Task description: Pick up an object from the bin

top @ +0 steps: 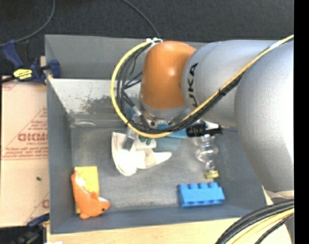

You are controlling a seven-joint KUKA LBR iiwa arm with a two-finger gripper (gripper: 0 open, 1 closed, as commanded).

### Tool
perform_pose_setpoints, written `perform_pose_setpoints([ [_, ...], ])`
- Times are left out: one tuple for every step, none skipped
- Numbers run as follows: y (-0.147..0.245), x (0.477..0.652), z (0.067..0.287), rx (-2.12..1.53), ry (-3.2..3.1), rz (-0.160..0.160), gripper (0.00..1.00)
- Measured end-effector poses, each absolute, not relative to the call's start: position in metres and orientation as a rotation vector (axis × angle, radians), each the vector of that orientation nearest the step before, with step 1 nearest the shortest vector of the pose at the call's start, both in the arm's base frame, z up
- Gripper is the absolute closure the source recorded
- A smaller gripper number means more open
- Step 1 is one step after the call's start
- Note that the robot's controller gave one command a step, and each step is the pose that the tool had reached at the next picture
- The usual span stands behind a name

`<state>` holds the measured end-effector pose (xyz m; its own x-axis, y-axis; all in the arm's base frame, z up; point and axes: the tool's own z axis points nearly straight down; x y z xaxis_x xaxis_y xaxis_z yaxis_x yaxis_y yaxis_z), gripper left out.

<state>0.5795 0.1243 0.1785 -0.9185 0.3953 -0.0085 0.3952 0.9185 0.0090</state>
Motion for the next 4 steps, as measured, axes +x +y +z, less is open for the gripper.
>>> perform_pose_setpoints([
  [0.115,0.558,0.229,0.626,3.062,0.016,1.00],
  [0.113,0.573,0.138,0.662,3.052,0.013,1.00],
  [0.127,0.567,0.188,0.673,3.057,0.013,1.00],
  [0.142,0.582,0.213,0.632,3.054,0.015,1.00],
])
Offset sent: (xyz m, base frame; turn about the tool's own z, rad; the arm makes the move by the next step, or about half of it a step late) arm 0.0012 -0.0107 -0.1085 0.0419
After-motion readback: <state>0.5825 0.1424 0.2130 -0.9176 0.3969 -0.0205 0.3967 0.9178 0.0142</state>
